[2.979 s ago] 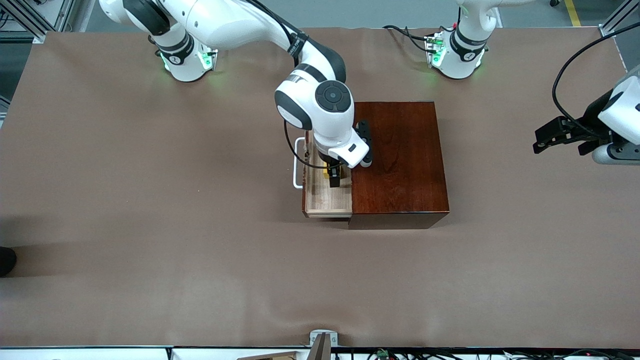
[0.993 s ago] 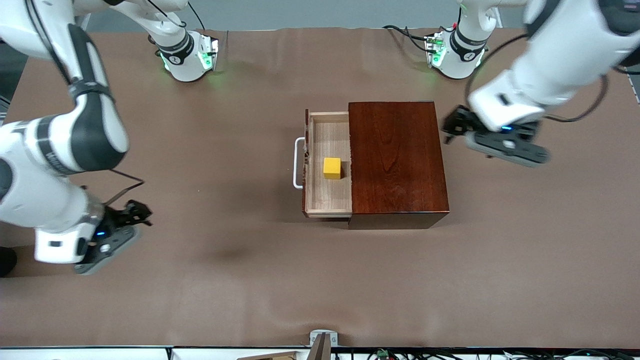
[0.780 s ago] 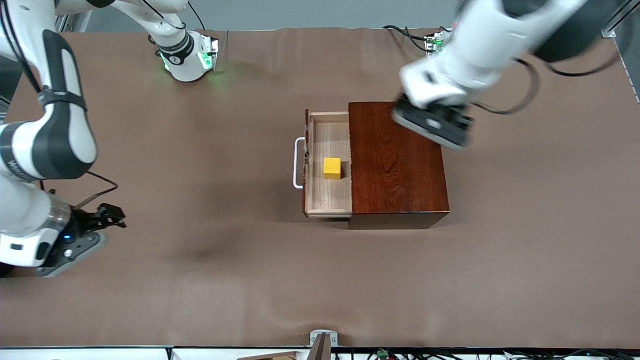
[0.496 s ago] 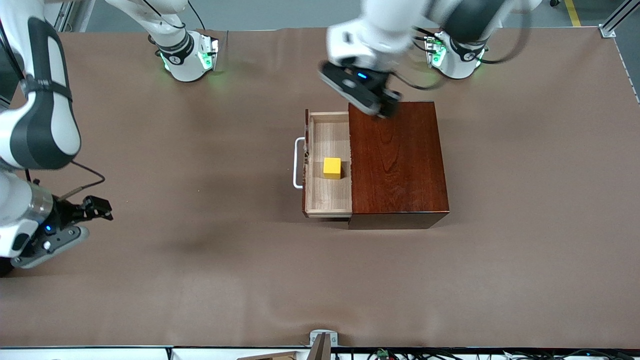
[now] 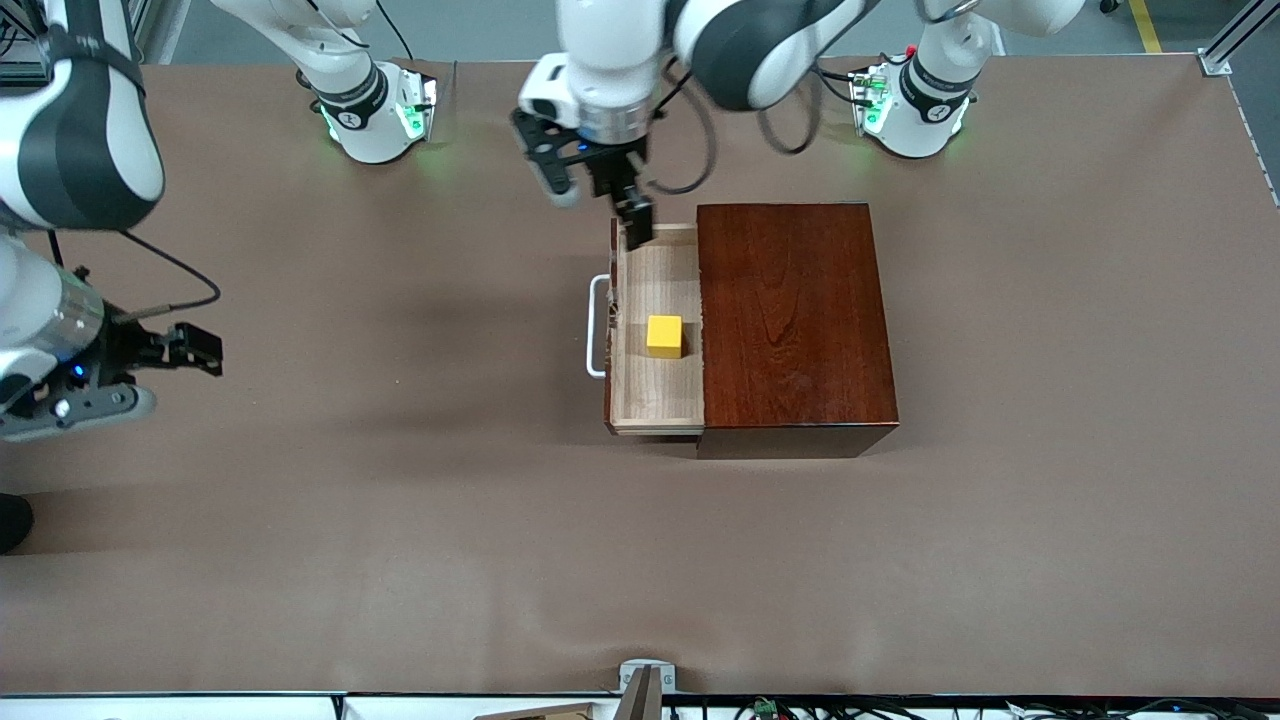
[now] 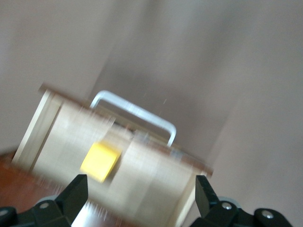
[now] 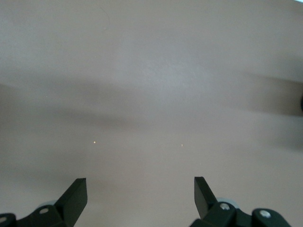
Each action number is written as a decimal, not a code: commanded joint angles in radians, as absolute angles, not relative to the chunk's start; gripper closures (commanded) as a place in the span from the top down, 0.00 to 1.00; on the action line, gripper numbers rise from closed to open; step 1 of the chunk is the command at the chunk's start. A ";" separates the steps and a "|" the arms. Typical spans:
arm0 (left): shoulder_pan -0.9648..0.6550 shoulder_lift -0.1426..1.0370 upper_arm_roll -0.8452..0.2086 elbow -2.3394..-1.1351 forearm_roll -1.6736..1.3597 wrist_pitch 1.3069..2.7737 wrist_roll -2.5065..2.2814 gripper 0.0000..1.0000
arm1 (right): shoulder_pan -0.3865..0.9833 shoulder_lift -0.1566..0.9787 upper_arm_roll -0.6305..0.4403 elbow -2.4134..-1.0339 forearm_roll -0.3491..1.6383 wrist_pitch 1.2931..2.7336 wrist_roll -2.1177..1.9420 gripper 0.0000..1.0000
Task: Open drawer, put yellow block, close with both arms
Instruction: 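Withdraw the right gripper while the left gripper moves above the drawer front, then lower the left gripper against the drawer front beside the handle, then push the drawer shut into the box with the left gripper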
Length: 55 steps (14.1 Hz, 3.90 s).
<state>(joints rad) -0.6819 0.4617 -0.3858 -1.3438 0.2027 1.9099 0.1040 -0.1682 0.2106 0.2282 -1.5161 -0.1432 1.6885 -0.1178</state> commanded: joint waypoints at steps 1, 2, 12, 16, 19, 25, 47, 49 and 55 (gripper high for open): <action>-0.715 0.575 -0.388 -1.267 0.216 1.998 0.278 1.00 | -0.166 0.140 0.195 -1.557 -0.127 1.687 -0.083 1.00; -0.719 0.593 -0.387 -1.267 0.216 2.019 0.366 1.00 | -0.116 0.120 0.128 -1.557 -0.126 1.687 -0.083 1.00; -0.640 0.707 -0.357 -1.278 0.184 2.082 0.677 1.00 | -0.023 -0.005 -0.049 -1.566 0.020 1.559 -0.018 1.00; -0.600 0.710 -0.353 -1.278 0.163 2.080 0.666 1.00 | -0.021 -0.057 -0.051 -1.631 0.025 1.562 -0.018 1.00; -0.610 0.709 -0.354 -1.272 0.161 2.083 0.614 1.00 | -0.031 -0.061 -0.084 -1.635 0.095 1.555 -0.018 1.00; -0.647 0.742 -0.353 -1.273 0.164 2.198 0.597 1.00 | -0.003 -0.057 -0.074 -1.632 -0.001 1.571 -0.029 1.00; -0.632 0.719 -0.344 -1.284 0.213 1.999 0.615 1.00 | -0.012 0.009 -0.078 -1.548 0.009 1.563 -0.034 1.00; -0.629 0.719 -0.342 -1.285 0.213 1.967 0.615 1.00 | -0.012 0.009 -0.078 -1.548 0.005 1.563 -0.034 1.00; -0.635 0.726 -0.311 -1.301 0.215 1.928 0.615 1.00 | -0.012 0.009 -0.078 -1.548 -0.002 1.562 -0.034 1.00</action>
